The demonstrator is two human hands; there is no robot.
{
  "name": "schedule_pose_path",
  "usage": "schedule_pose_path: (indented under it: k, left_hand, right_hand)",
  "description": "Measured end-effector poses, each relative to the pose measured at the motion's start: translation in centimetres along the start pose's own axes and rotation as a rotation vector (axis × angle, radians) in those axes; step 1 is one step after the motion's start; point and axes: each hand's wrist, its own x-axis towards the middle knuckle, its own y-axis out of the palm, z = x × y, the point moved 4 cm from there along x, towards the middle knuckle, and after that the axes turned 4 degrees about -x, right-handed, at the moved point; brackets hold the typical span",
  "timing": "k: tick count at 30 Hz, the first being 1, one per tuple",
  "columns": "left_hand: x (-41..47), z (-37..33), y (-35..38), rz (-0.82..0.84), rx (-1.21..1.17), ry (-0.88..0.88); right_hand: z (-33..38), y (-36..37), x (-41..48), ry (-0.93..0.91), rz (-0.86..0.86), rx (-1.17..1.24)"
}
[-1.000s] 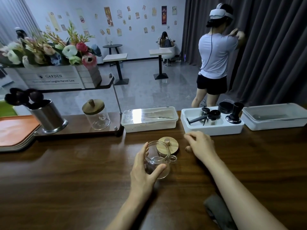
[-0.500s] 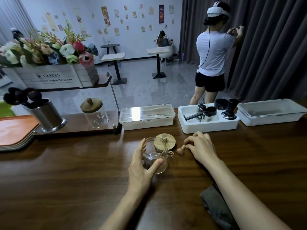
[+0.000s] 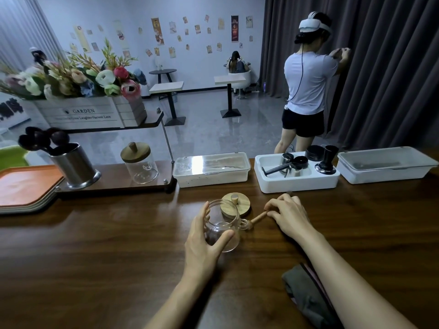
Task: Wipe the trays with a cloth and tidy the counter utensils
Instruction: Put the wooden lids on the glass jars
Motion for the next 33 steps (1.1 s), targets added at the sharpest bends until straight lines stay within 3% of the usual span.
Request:
schedule_pose_path:
  k: [6, 10, 17, 21, 25, 33]
  left_hand:
    - [-0.2, 0.0, 0.0, -0.015, 0.019, -0.009]
    - [-0.2, 0.0, 0.1, -0.015, 0.020, -0.013]
    - [-0.3, -0.2, 0.1, -0.025, 0.034, -0.005]
    - [-0.3, -0.2, 0.1, -0.013, 0.037, -0.004]
    - [-0.3, 0.0, 0.1, -0.006, 0.035, -0.012]
    - [-0.3, -0.1, 0.2, 0.004, 0.029, -0.013]
  right_hand:
    - [-0.1, -0.3, -0.4, -0.057, 0.058, 0.060]
    - [0.3, -1.1, -0.6, -0.061, 0.103, 0.265]
    - [1.8, -4.0, -0.5, 0.008, -0.120, 0.755]
    - [3.8, -5.4, -0.4, -0.002, -0.101, 0.905]
    - [6.5, -5.7, -0.3, -0.112, 0.040, 0.853]
    - [10.5, -4.4, -0.8, -0.283, 0.131, 0.400]
